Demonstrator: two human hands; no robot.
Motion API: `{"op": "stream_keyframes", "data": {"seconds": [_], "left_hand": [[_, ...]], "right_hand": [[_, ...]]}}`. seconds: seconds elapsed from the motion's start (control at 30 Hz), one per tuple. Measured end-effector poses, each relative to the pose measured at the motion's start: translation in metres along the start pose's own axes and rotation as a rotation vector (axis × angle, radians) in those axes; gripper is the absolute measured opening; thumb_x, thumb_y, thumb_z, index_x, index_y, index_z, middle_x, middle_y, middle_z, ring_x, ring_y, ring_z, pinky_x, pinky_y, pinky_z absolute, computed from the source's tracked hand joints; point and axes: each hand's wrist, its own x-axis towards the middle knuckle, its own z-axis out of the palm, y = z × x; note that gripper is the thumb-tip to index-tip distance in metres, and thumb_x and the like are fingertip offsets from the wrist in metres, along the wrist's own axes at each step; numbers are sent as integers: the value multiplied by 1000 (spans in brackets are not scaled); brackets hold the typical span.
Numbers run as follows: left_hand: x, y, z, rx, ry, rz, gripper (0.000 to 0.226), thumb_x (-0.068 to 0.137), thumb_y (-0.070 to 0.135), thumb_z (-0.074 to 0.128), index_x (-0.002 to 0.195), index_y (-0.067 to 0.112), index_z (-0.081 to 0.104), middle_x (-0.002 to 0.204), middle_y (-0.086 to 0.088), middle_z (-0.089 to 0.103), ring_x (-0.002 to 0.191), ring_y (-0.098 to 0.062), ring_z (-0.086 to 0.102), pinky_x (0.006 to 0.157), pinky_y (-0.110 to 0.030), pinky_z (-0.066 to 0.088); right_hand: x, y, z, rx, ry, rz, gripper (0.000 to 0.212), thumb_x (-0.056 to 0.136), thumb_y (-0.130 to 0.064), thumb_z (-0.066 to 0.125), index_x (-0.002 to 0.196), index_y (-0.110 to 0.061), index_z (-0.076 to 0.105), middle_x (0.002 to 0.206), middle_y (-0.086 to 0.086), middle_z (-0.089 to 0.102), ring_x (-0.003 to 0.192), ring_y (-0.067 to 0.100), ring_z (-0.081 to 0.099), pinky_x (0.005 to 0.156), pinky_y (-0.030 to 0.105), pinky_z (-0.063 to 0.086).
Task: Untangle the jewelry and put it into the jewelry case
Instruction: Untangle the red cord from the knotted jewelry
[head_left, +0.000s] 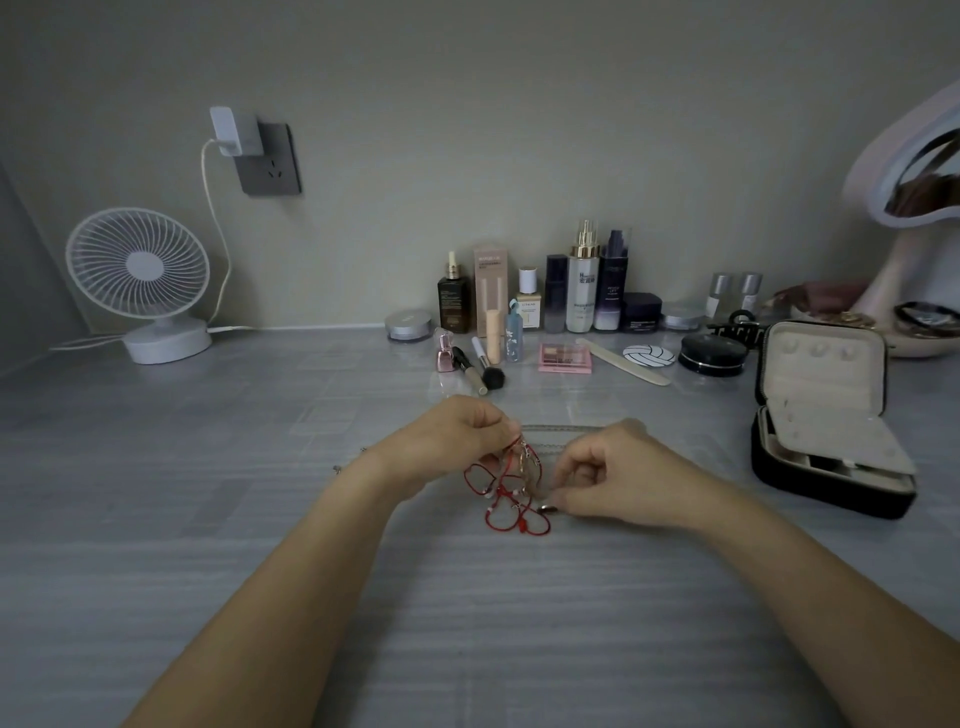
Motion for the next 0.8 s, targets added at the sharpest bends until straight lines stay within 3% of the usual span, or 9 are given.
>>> {"op": "stream_keyframes", "data": {"seconds": [0.13,0.3,0.4,0.53,0.63,0.7,0.8], "left_hand": [[0,0,1,-11,-18,-2,27,95,20,50,81,3,66,66,4,65,63,-4,57,68,-16,47],[-1,3,4,9,-24,-8,29,94,22,51,82,0,66,63,6,65,57,0,56,64,-11,46],[-2,5,4,13,-12,-17,30,94,24,52,70,13,67,61,9,65,59,-1,56,64,-11,46],[-5,8,1,-9,30,-26,27,92,24,55,69,17,66,59,11,64,54,2,55,59,-9,44],[-8,12,-2,-26,36,-19,19,91,19,57,81,9,69,69,6,66,52,7,56,52,-6,41],[-10,15,-3,-30,28,-11,14,90,14,58,87,5,69,73,4,66,53,8,57,51,-5,40],[-10,16,-5,-33,35,-15,11,89,14,60,84,11,68,73,7,67,54,8,57,50,-8,40]], "right_hand": [[3,-3,5,39,104,-58,19,70,-38,77,82,-27,66,64,-7,58,52,0,47,56,22,42],[7,-7,15,53,227,-97,16,77,-29,73,69,-35,60,58,-14,56,53,-5,50,54,12,39],[6,-8,14,9,326,-124,7,81,-21,68,77,-26,71,55,-21,56,59,-8,54,55,8,39],[5,-7,9,-88,377,-182,14,86,-24,61,84,-22,75,72,-13,61,66,1,55,62,19,41],[3,-6,2,70,428,-157,13,85,-21,63,91,-23,74,75,-13,65,69,8,58,61,18,44],[2,-9,-2,234,458,-120,12,83,-16,66,86,-25,74,81,-8,71,71,15,63,66,21,49],[0,-17,-6,450,453,-75,16,85,-9,62,76,-20,69,82,5,71,57,3,57,56,14,46]]}}
